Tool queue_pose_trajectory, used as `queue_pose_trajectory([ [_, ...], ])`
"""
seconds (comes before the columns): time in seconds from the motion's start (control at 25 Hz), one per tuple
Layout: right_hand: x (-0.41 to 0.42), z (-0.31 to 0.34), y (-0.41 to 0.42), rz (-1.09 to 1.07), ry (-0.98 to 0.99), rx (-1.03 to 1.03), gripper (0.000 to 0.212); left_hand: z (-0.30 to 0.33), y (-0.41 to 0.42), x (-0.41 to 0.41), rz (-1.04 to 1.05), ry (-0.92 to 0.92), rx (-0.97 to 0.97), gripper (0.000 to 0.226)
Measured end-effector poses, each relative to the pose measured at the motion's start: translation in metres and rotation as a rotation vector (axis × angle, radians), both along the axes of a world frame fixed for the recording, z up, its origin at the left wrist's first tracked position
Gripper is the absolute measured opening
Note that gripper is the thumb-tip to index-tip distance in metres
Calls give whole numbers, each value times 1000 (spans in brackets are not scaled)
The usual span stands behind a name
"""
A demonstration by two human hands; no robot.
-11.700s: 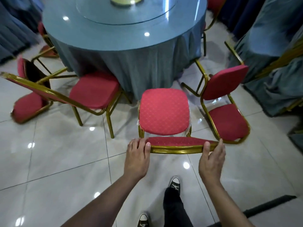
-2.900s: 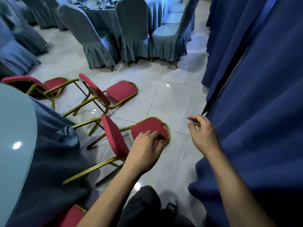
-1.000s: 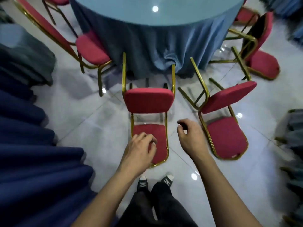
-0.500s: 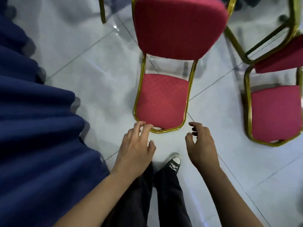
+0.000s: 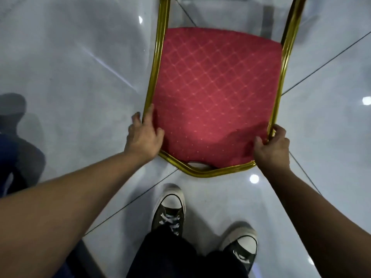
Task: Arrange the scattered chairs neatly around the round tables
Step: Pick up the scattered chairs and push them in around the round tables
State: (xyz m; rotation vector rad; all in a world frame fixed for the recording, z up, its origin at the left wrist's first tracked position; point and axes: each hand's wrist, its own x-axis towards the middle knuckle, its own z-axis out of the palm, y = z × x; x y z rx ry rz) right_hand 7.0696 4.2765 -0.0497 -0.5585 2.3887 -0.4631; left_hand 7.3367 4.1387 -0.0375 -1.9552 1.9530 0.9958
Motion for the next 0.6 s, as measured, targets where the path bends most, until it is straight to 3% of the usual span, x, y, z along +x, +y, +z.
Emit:
queue_pose_trajectory([
  [0.16,-12,-40,-5,-77,73,67,62,-49,-10,8,283,211,118,81],
  [0.24,-22,-44,-4,-196,-47,170,71,-50,-10,5,347,288,146,83],
  [0.32,-24,-38,-1,-361,-252,114,78,-41,-6,7,354,290,137,83],
  [0.48,-11,13,29,-396,-257,10,65,19,16,15,335,188,92,88],
  [0.6,4,105,45,-322,-201,47,64,115,37,29,275,116,79,91],
])
